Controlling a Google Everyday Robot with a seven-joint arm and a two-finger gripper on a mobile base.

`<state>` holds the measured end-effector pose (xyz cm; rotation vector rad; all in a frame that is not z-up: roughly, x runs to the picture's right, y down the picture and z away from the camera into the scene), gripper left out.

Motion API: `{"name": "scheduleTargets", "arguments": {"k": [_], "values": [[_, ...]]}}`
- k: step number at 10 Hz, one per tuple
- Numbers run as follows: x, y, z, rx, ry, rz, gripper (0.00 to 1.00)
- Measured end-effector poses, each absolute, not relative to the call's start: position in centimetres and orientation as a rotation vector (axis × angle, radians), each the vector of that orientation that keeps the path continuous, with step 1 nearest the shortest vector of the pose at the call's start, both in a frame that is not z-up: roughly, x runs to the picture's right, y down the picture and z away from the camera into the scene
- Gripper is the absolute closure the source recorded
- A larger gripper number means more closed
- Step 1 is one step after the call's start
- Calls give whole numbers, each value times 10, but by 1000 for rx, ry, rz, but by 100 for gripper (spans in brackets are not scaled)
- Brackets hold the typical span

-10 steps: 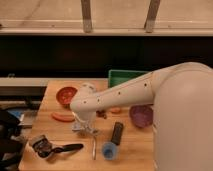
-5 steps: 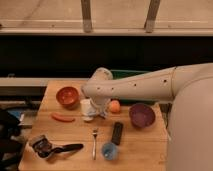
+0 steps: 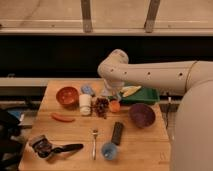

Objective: Place towel in tray

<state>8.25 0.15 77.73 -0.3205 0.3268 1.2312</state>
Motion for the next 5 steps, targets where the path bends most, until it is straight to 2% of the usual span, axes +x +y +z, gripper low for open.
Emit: {"name": "scheduleTargets", "arguments": {"k": [3,5], "values": [[135,-38,793,-299,334,1356,100],[175,-49,801,-314,322,1440,100]]}}
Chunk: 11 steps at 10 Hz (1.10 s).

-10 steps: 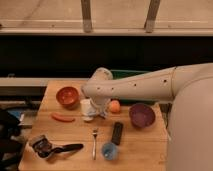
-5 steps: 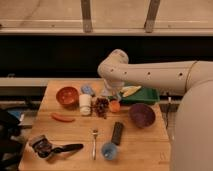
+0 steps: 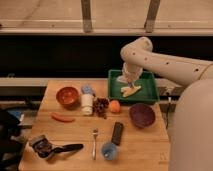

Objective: Place towel in tray

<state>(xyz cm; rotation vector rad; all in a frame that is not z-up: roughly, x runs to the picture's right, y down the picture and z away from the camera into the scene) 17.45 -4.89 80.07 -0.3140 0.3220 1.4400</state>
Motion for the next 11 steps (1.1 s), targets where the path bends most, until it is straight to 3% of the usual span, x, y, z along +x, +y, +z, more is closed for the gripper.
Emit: {"name": "scheduleTargets", "arguments": {"k": [9,10,11], "values": [[231,-47,817,-305,347,1578,100],[242,-46,820,-297,359,1608,99],[260,-47,829,-295,369,1664,90]]}}
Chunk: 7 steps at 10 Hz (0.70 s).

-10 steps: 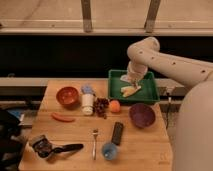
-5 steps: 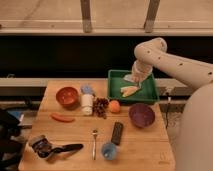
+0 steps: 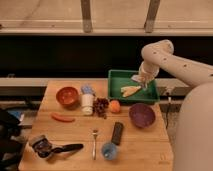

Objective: Place towel in tray

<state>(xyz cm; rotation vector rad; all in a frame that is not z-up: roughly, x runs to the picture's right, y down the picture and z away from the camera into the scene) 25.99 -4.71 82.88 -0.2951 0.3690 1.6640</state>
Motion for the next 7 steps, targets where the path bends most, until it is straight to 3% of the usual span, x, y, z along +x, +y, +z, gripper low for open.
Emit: {"name": "scheduleTargets", "arguments": {"k": [5,6,7], "values": [[302,-21,884,-403,412,1794,41],[305,-8,894,-435,426,1804,34],[307,-3,898,-447,427,1809,33]]}}
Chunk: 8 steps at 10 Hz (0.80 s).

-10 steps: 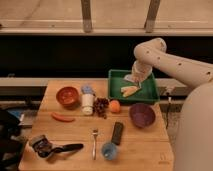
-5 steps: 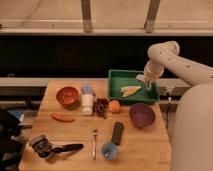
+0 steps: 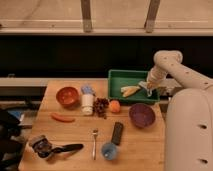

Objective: Place towel in tray

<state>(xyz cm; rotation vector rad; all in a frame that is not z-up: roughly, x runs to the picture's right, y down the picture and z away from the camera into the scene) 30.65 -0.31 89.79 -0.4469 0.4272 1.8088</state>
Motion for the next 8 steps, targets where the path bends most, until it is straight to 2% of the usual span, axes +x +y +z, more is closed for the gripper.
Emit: {"name": "scheduleTargets", "arguments": {"k": [8], "values": [[297,-2,896,-485,393,1799,33]]}}
